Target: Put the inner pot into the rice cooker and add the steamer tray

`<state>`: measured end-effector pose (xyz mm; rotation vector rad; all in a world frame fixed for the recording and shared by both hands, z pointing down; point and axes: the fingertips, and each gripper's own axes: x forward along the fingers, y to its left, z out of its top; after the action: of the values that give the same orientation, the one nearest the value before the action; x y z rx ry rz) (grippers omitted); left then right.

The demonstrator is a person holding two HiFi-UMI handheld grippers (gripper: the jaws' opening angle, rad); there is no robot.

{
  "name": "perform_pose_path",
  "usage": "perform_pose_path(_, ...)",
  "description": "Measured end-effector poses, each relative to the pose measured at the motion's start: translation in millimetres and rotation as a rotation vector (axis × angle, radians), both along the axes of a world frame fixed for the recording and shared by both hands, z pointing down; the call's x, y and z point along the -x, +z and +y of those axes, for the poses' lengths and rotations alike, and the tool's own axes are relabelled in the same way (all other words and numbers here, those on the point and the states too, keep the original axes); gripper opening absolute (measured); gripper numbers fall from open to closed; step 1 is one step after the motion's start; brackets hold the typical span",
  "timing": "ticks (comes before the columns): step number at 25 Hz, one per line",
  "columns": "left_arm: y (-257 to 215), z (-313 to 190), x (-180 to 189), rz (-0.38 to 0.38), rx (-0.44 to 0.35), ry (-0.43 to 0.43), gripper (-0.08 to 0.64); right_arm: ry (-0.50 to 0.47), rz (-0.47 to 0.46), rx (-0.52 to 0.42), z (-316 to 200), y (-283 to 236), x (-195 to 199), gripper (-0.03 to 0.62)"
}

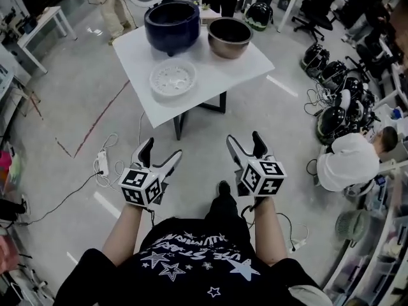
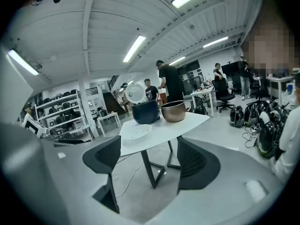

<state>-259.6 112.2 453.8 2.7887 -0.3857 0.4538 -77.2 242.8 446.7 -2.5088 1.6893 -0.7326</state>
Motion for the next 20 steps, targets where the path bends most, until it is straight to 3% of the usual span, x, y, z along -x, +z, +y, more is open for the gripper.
perform_pose_path(10, -9.5, -18.2, -122.8, -0.021, 0.000, -0.236, 0.413, -0.183, -0.083, 0.001, -37.2, 9.7, -155.2, 0.393)
perform_pose_path(20, -1.1, -30.4, -154.7, -0.050, 0.025, -0.322, 0.413, -0.281, -0.136, 0.002, -79.6, 15.4, -199.7, 0.391)
